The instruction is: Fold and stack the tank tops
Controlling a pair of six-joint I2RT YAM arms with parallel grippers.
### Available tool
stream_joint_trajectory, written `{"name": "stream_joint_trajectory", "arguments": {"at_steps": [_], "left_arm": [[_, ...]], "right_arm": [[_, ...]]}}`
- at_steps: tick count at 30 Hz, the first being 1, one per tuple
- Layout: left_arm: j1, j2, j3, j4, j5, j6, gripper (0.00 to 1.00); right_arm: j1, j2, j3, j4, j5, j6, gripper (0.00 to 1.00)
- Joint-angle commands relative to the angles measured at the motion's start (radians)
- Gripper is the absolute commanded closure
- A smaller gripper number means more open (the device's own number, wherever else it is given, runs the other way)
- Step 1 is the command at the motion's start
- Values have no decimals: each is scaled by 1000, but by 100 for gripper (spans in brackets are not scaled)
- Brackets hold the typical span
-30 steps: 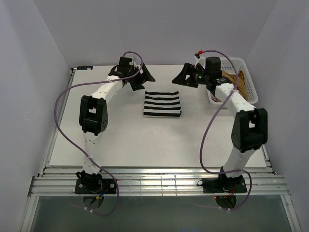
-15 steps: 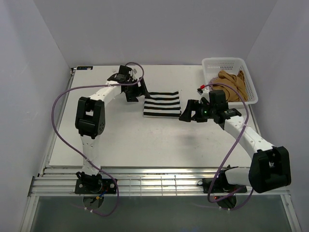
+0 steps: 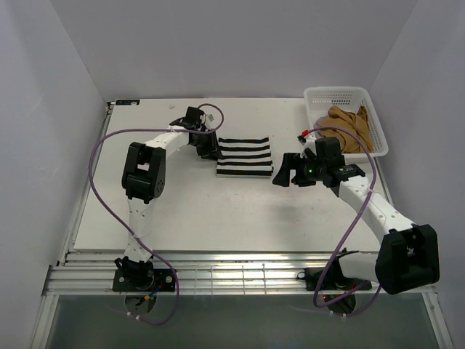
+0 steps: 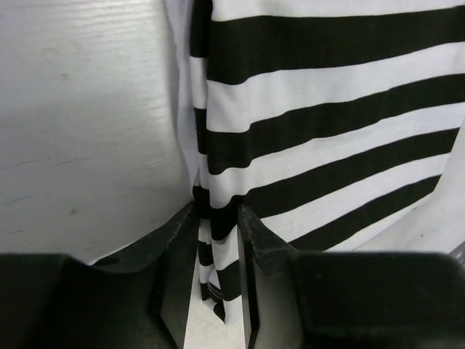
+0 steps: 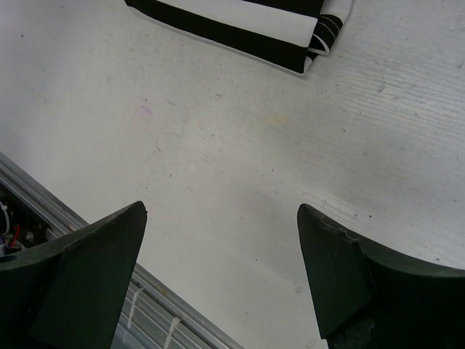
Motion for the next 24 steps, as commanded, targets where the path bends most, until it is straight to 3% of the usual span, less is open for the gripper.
{"name": "stream_joint_trajectory", "arguments": {"at_steps": [1,5,8,13,24], "left_arm": [[-23,23,-7,-14,12,30,63],[-35,32,-15,-9,18,34,70],[-38,37,-16,-7,-6,31,100],[-31,-6,-12,-26,-150,112,100],[112,-124,-16,-6,-316,514,100]], "right_arm": [[0,7,1,0,17,-21,10],[0,13,0,0,25,-23,10],[-1,13,-2,0,34,-25,10],[-1,11,1,-3,69,-35,10],[-1,-38,0,-6,123,-75,10]]}}
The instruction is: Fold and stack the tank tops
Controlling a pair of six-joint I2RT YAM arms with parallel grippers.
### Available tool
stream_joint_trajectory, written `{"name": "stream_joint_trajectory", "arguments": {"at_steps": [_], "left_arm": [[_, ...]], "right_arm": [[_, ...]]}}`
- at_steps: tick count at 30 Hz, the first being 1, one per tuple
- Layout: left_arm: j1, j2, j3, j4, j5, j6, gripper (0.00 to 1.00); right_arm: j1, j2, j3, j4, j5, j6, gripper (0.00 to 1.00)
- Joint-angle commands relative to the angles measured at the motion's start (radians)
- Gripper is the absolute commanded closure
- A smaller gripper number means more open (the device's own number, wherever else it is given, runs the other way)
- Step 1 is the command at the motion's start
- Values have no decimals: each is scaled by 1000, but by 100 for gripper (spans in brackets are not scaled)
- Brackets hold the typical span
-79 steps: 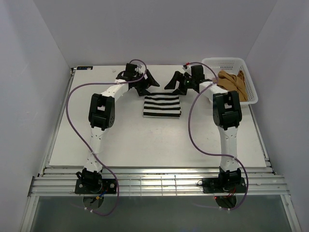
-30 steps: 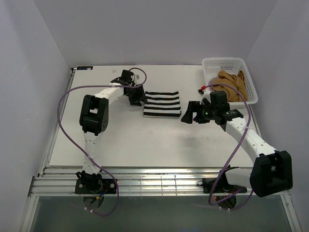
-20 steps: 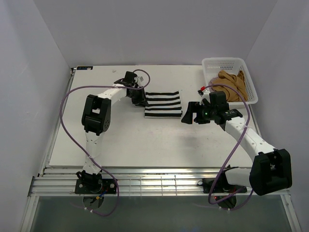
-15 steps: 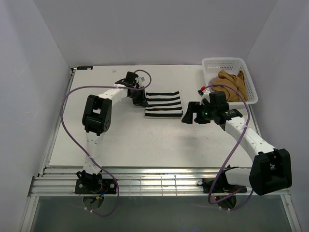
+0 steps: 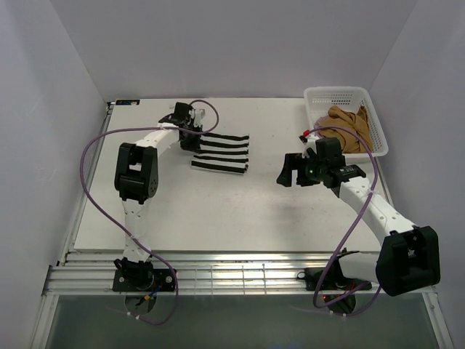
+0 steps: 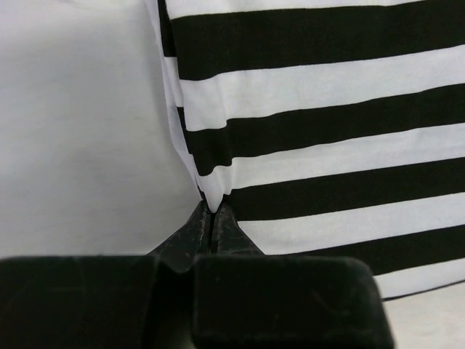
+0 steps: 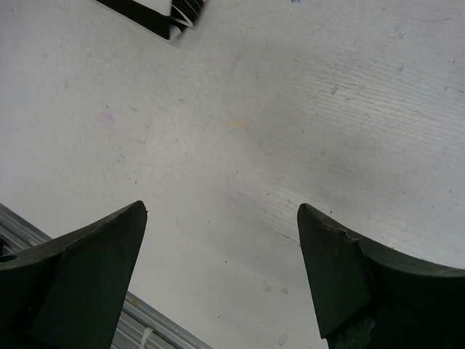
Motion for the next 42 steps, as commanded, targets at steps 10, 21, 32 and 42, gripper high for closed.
{"name": "stream_joint_trajectory", "arguments": {"at_steps": [10,21,32,42], "left_arm": [[207,-27,100,-17,-184,374,100],[381,134,316,-37,-253,436,100],[425,267,406,115,-545,512,100],[487,295,445,180,-548,514,100]], "right_arm": [[-1,-54,-9,52,63,-28,10],[-6,-68,-19,92,97,-29,10],[-9,-94,-40,147,109,-22,10],[-9,-72,-17,148,94,-19,10]]}}
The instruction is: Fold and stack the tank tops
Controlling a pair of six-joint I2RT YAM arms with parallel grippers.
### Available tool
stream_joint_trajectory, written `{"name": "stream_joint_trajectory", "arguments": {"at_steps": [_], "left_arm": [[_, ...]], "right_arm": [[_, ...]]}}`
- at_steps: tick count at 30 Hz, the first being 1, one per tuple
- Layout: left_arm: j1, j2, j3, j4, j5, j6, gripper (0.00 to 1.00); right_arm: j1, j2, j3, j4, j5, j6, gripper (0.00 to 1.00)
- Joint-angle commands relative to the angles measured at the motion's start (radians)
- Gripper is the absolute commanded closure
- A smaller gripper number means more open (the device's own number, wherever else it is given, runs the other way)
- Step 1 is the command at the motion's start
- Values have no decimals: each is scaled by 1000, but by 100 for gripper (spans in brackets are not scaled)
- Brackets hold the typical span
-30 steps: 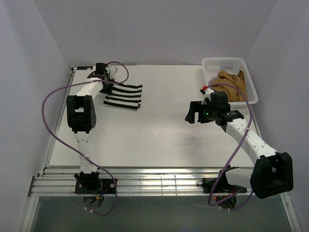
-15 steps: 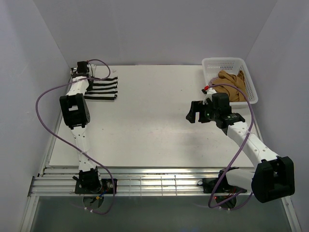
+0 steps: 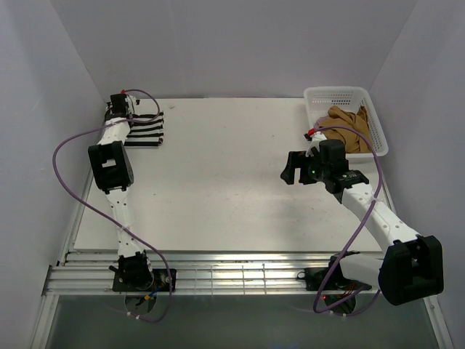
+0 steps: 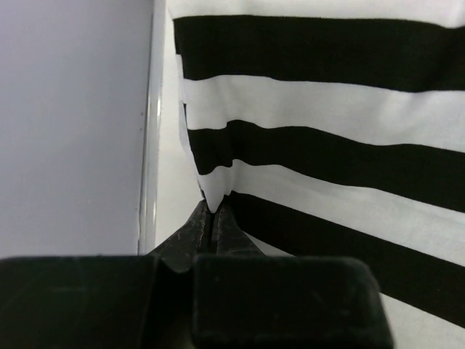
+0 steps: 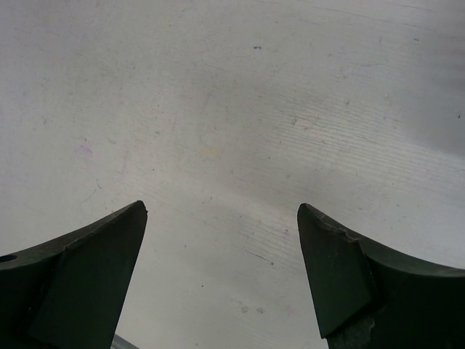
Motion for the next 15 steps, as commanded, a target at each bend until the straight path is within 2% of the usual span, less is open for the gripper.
{"name": "stream_joint_trajectory", "arguments": {"at_steps": [1,5,7,8,9,11,12,13,14,15], "left_arm": [[36,-3,38,30,-23,-6,100],[41,2,45,27,-21,-27,100],[41,-1,60,28,-29,-42,81],[41,-1,71,28,-35,-48,64],[41,-3,82,25,-37,-62,40],[41,-16,110,18,-29,-76,29],[41,-24,120,15,-27,-85,18],[41,-41,145,-1,-24,-107,14],[41,-53,154,-5,-21,-116,4],[41,-65,162,-12,-18,-127,2]], "right_arm": [[-6,6,37,48,-7,1,10],[-6,24,49,50,-9,0,10],[-6,33,54,47,-6,1,10],[-5,36,58,48,-6,1,10],[-5,38,62,48,-6,1,10],[-5,41,78,47,-7,0,10],[-5,41,86,47,-7,1,10],[-6,42,95,47,-7,0,10],[-5,41,103,47,-4,1,10],[-5,39,123,47,-1,4,10]]}}
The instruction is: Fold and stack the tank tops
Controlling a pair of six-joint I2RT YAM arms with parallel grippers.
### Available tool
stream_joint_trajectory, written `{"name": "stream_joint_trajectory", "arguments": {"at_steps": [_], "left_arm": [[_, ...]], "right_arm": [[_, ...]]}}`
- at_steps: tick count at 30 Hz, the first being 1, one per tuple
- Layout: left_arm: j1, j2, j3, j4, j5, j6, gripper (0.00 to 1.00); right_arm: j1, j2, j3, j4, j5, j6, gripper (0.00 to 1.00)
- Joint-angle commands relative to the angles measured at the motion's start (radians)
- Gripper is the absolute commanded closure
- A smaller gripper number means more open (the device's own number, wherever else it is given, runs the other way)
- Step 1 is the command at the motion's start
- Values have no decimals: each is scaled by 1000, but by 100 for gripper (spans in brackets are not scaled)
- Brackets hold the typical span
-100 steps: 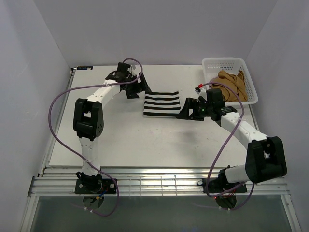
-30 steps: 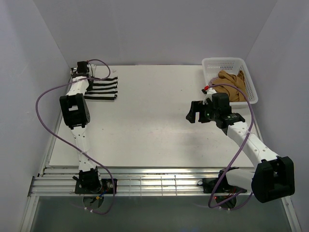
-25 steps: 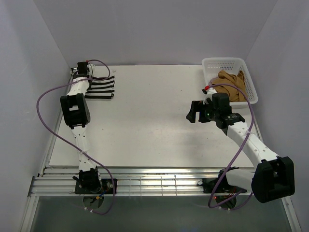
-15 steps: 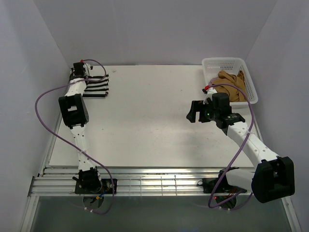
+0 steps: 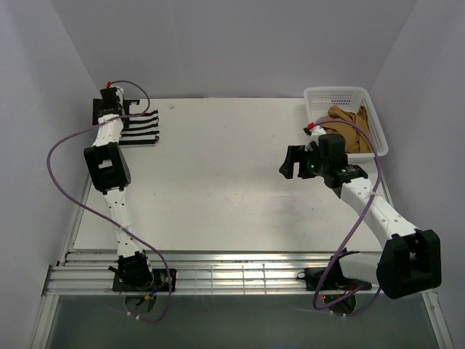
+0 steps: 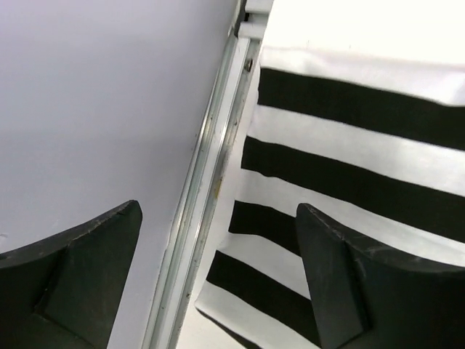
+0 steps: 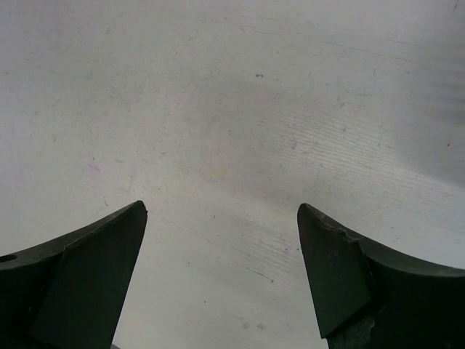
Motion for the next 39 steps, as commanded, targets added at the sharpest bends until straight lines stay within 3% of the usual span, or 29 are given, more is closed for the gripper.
{"name": "stream_joint_trajectory", "arguments": {"at_steps": [1,3,7,10,11,12,15,17,22,28,31,39], "left_arm": [[-5,-124,66,-34,19,-71,2],[-12,-169,65,-37,27,-85,2],[-38,-293,63,-86,72,-148,2],[-74,-420,16,-117,148,-245,2],[-84,-524,-62,-150,233,-366,2],[-84,-557,-85,-150,234,-428,2],[-89,-661,-197,-213,468,-568,2],[-104,-776,-382,-171,621,-679,2],[-216,-994,-788,-51,553,-808,2],[-296,-1088,-1051,-11,597,-861,2],[-301,-1100,-1102,-29,576,-868,2],[-304,-1062,-1156,-57,525,-862,2]], "right_arm": [[-6,-5,89,27,10,8,10],[-5,-7,137,17,21,8,10],[-16,27,255,-76,196,25,10],[-80,79,365,-153,267,33,10],[-153,141,461,-212,266,42,10],[-154,142,462,-229,266,42,10],[-239,258,595,-280,254,-13,10],[-291,361,689,-315,263,-81,10],[-379,580,870,-386,200,-248,10],[-379,731,973,-391,175,-553,10],[-385,780,999,-389,232,-567,10],[-393,890,1036,-395,200,-555,10]]}}
